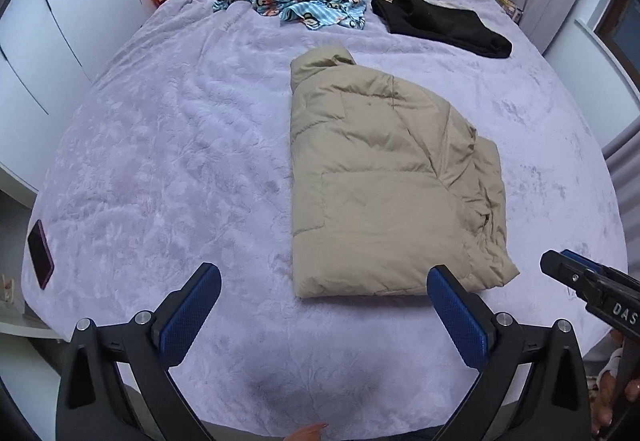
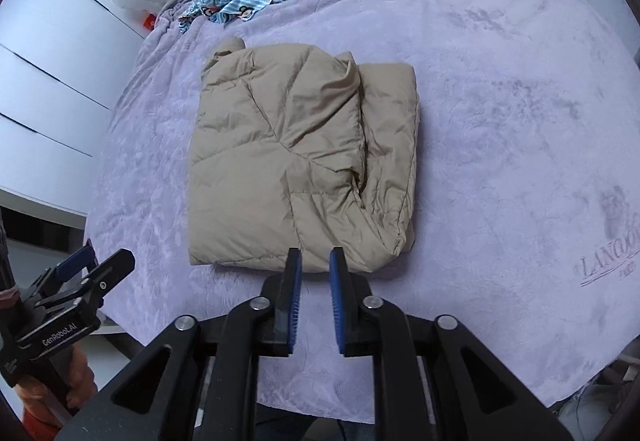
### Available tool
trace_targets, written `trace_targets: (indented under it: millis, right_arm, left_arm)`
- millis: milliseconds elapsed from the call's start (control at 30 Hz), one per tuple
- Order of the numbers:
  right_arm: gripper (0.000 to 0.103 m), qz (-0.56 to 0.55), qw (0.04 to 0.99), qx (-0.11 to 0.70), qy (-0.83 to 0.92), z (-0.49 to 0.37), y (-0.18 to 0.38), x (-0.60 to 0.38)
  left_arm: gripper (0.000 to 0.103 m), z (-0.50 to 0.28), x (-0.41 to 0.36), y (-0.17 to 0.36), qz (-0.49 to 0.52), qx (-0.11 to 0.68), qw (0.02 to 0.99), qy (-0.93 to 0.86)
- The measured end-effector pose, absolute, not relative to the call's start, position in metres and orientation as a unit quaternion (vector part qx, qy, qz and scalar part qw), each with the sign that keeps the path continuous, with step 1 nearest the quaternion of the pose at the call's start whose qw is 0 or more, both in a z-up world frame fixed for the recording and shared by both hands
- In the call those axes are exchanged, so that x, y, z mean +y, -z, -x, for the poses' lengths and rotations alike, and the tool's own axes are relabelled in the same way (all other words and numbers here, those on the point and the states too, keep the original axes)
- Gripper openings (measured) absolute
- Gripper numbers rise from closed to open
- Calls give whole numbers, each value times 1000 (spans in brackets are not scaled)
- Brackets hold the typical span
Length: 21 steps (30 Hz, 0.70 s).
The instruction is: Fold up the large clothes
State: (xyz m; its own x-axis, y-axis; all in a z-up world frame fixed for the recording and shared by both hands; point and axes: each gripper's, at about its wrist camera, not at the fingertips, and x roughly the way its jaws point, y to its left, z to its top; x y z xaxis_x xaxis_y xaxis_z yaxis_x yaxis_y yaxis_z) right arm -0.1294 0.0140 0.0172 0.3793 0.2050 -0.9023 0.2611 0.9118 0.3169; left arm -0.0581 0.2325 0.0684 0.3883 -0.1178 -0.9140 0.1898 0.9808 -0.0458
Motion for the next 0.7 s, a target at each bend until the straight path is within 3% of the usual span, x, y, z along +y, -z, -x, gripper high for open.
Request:
trace_targets:
  millis: [67,333,500,700]
  right_arm:
    - [74,-176,821,542,36,128,-35,22]
    - [84,-156,851,499,54,119,-93,29]
    - [103,-151,861,480,69,117,-112,29]
    - [103,-134,876,457,77,118,-128,33]
  left_arm:
    - [103,57,235,-80,-39,532,842,84]
    - [103,56,240,-120,-25,504,862,57]
    - [103,60,237,-134,-28,491,869,55]
    - [103,62,239,-145,-21,486,872,49]
